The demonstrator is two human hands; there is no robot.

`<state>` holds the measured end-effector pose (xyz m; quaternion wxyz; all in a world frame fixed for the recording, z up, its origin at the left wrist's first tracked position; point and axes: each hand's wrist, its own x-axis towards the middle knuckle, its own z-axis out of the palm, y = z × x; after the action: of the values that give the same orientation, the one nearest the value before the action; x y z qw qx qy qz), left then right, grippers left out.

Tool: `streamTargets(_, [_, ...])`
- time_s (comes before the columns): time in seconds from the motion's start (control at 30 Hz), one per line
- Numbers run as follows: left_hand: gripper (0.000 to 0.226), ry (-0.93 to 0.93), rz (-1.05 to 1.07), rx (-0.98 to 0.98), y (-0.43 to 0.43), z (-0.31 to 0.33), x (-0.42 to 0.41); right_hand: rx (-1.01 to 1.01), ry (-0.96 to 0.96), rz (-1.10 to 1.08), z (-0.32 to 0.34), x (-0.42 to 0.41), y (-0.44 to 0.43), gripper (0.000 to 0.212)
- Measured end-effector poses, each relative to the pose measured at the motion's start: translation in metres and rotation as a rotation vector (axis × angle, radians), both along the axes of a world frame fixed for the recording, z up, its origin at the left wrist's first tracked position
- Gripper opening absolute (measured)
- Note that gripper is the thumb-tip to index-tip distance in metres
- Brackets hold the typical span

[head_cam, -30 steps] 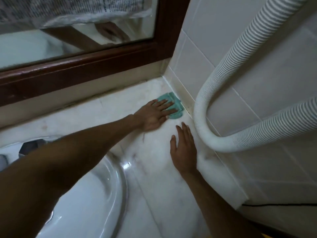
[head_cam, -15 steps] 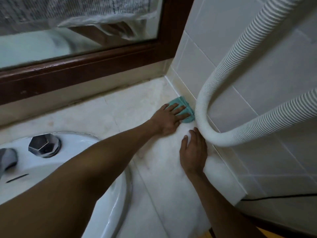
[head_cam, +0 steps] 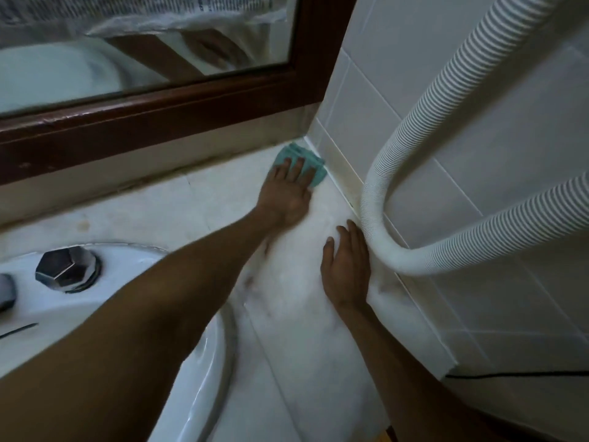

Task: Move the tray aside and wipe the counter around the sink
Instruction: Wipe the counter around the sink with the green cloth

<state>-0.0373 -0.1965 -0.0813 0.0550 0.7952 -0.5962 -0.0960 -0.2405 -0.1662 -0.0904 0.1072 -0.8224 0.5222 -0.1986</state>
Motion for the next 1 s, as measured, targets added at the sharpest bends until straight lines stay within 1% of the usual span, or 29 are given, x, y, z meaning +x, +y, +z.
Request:
streamTargets(0.07, [0.059,0.052,-0.1,0.01,0.025,0.0,-0.025,0.026,-0.014,-0.004,0.0,-0.002,-0.002,0.043])
streamTargets(0.13, [0.057,0.046,-0.255,-0.031,0.056,-0.002,-0.03,0.032,0.002,0.017,-0.001,-0.007,0.0,0.043])
streamTargets(0.2, [0.056,0.02,-0.401,-0.037,0.076,-0.004,-0.01,0.02,0.032,0.047,-0.002,-0.013,0.004,0.042])
streamTargets(0.23, [0.057,0.012,-0.414,-0.027,0.077,-0.004,0.004,0.02,0.046,0.067,-0.003,-0.016,0.006,0.043])
streamTargets(0.27, [0.056,0.004,-0.369,-0.017,0.074,-0.001,0.017,0.022,0.056,0.09,-0.004,-0.019,0.008,0.043])
streamTargets(0.33, [0.054,0.011,-0.159,0.0,0.061,0.004,0.03,0.017,0.07,0.133,-0.006,-0.023,0.013,0.044])
streamTargets(0.4, [0.055,0.034,0.053,-0.026,0.054,0.005,0.012,0.014,0.076,0.156,-0.007,-0.027,0.018,0.045])
streamTargets(0.47, [0.058,0.08,0.178,-0.055,0.063,0.003,-0.022,0.014,0.076,0.166,-0.008,-0.031,0.025,0.045])
streamTargets(0.53, [0.059,0.103,0.183,-0.079,0.09,-0.002,-0.055,0.019,0.077,0.181,-0.008,-0.035,0.033,0.046])
streamTargets(0.63, [0.058,0.073,0.137,-0.103,0.14,-0.003,-0.093,0.041,0.104,0.229,-0.005,-0.045,0.049,0.052])
streamTargets(0.73, [0.058,0.053,0.142,-0.091,0.189,-0.001,-0.124,0.092,0.125,0.293,-0.003,-0.065,0.066,0.053])
streamTargets(1.0, [0.058,0.09,0.291,-0.044,0.3,0.003,-0.22,0.129,0.154,0.472,0.005,-0.139,0.125,0.055])
